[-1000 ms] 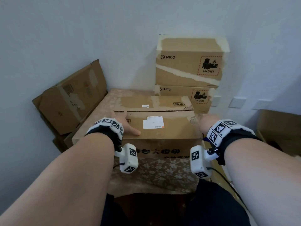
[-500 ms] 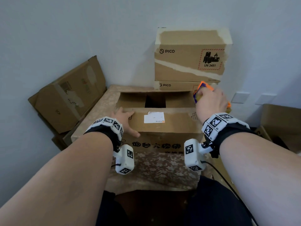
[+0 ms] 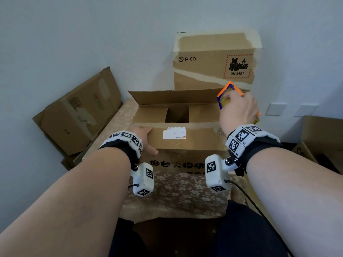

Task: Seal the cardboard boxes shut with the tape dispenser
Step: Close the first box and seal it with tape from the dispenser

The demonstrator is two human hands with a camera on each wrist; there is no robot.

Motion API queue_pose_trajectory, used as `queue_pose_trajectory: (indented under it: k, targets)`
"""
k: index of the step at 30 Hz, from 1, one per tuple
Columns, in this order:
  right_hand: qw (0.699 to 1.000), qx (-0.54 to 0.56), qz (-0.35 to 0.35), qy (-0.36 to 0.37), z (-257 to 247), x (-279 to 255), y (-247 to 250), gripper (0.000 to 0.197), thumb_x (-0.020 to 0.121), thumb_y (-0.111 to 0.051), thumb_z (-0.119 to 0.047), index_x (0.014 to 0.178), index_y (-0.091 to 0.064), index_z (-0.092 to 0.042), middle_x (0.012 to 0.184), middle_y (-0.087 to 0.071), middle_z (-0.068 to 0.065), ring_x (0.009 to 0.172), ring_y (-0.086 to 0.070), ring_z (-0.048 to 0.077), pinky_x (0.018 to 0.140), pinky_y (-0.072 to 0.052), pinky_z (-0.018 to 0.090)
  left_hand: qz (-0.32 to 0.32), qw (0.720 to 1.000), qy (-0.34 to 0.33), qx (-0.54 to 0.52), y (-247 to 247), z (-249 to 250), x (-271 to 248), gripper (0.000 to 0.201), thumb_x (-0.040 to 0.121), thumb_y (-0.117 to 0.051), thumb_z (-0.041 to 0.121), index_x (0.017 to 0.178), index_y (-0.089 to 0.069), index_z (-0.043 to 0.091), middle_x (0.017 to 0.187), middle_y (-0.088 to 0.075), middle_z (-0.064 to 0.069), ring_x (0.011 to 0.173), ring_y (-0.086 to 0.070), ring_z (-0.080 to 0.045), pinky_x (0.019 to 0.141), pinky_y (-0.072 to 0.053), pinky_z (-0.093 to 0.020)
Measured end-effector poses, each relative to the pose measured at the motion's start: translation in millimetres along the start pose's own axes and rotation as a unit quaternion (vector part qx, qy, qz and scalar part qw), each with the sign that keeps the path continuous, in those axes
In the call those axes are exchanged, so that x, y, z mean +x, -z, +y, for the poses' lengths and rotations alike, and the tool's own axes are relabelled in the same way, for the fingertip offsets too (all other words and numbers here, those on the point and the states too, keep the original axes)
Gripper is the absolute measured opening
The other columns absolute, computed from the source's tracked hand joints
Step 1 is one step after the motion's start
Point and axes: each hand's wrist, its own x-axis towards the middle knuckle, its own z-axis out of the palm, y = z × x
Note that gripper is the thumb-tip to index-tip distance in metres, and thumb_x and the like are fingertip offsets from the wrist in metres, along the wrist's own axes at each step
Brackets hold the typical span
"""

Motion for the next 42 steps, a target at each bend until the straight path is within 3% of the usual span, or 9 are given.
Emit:
queue_pose_trajectory:
  k: [13, 15, 17, 21, 27, 32, 36, 39, 42]
  targets:
    - [0.999, 0.043, 0.017, 0.017, 3.2, -6.4, 45.1, 0.036, 0.086, -0.044, -0.002, 0.109, -0.064, -0.021, 0.116, -0.050, 0.013, 0.111, -0.042, 0.033, 0.088, -0.032, 0.036, 0.068, 0.997, 0.029, 0.037, 17.2, 27.1, -30.8, 0.084, 0.068, -0.080, 0.050, 0.133, -0.045, 0.009, 0.123, -0.057, -0.006, 0.111, -0.055, -0.023, 0.093, -0.047, -0.033]
    - [0.999, 0.042, 0.021, 0.023, 1.0, -6.1, 47.4, 0.039, 0.086, -0.044, -0.001, 0.113, -0.063, -0.022, 0.115, -0.050, 0.013, 0.110, -0.043, 0.034, 0.089, -0.033, 0.038, 0.092, 0.995, 0.028, 0.033, 16.1, 23.8, -28.9, 0.099, 0.065, -0.082, 0.050, 0.142, -0.035, 0.011, 0.139, -0.044, -0.009, 0.125, -0.045, -0.027, 0.099, -0.041, -0.038]
    - [0.998, 0.046, 0.022, 0.022, -2.8, -4.1, 45.5, 0.043, 0.085, -0.043, 0.000, 0.115, -0.062, -0.025, 0.115, -0.049, 0.013, 0.110, -0.042, 0.034, 0.090, -0.034, 0.039, 0.102, 0.994, 0.034, 0.023, 14.6, 18.7, -27.6, 0.124, 0.060, -0.084, 0.052, 0.153, -0.007, 0.021, 0.158, -0.007, -0.011, 0.144, -0.016, -0.035, 0.111, -0.028, -0.049]
    - [0.996, 0.082, 0.016, 0.020, -12.2, 2.8, 28.3, 0.044, 0.087, -0.042, -0.002, 0.113, -0.063, -0.031, 0.112, -0.048, 0.008, 0.109, -0.045, 0.032, 0.089, -0.037, 0.038, 0.073, 0.997, 0.004, 0.038, 14.8, 9.9, -16.0, 0.139, 0.054, -0.085, 0.055, 0.150, 0.012, 0.033, 0.158, 0.017, -0.007, 0.145, 0.010, -0.039, 0.114, -0.016, -0.059]
    - [0.979, 0.156, -0.104, 0.077, -36.9, 7.1, -23.6, 0.049, 0.097, -0.030, -0.006, 0.126, -0.058, -0.033, 0.113, -0.055, 0.008, 0.094, -0.049, 0.024, 0.078, -0.041, 0.031, 0.006, 0.998, -0.043, 0.054, 5.0, -5.4, 12.2, 0.136, 0.053, -0.083, 0.061, 0.150, 0.009, 0.037, 0.158, 0.017, -0.002, 0.143, 0.015, -0.039, 0.111, -0.018, -0.064]
    - [0.963, 0.148, -0.189, 0.121, -58.3, 15.2, -56.4, 0.040, 0.103, -0.028, -0.012, 0.126, -0.057, -0.028, 0.108, -0.054, -0.004, 0.086, -0.047, 0.013, 0.052, -0.034, 0.006, -0.045, 0.996, -0.077, 0.024, 0.7, -24.5, 34.3, 0.130, 0.052, -0.075, 0.071, 0.149, 0.006, 0.041, 0.159, 0.017, 0.002, 0.144, 0.013, -0.039, 0.112, -0.014, -0.063]
    - [0.951, 0.206, -0.203, 0.107, -70.2, 25.6, -67.5, 0.033, 0.102, -0.035, -0.016, 0.123, -0.058, -0.025, 0.113, -0.059, -0.002, 0.085, -0.054, 0.012, 0.069, -0.041, 0.023, -0.054, 0.994, -0.096, 0.009, 4.7, -28.9, 38.0, 0.128, 0.054, -0.075, 0.070, 0.150, 0.005, 0.041, 0.159, 0.014, 0.003, 0.144, 0.011, -0.039, 0.113, -0.013, -0.063]
    - [0.956, 0.194, -0.202, 0.092, -68.0, 25.1, -66.7, 0.031, 0.098, -0.049, -0.033, 0.127, -0.054, -0.024, 0.120, -0.056, -0.006, 0.103, -0.053, 0.012, 0.084, -0.043, 0.026, -0.055, 0.994, -0.097, 0.015, 7.6, -28.4, 38.8, 0.131, 0.053, -0.074, 0.072, 0.150, 0.007, 0.038, 0.160, 0.009, 0.002, 0.144, 0.009, -0.039, 0.112, -0.015, -0.063]
    - [0.963, 0.121, -0.228, 0.076, -59.2, 19.2, -65.3, 0.043, 0.095, -0.045, -0.053, 0.117, -0.060, -0.018, 0.101, -0.057, -0.006, 0.092, -0.052, 0.012, 0.074, -0.039, 0.024, -0.063, 0.993, -0.092, 0.026, 9.5, -27.0, 41.2, 0.135, 0.053, -0.073, 0.073, 0.151, 0.010, 0.031, 0.160, 0.006, 0.001, 0.145, 0.008, -0.038, 0.113, -0.016, -0.062]
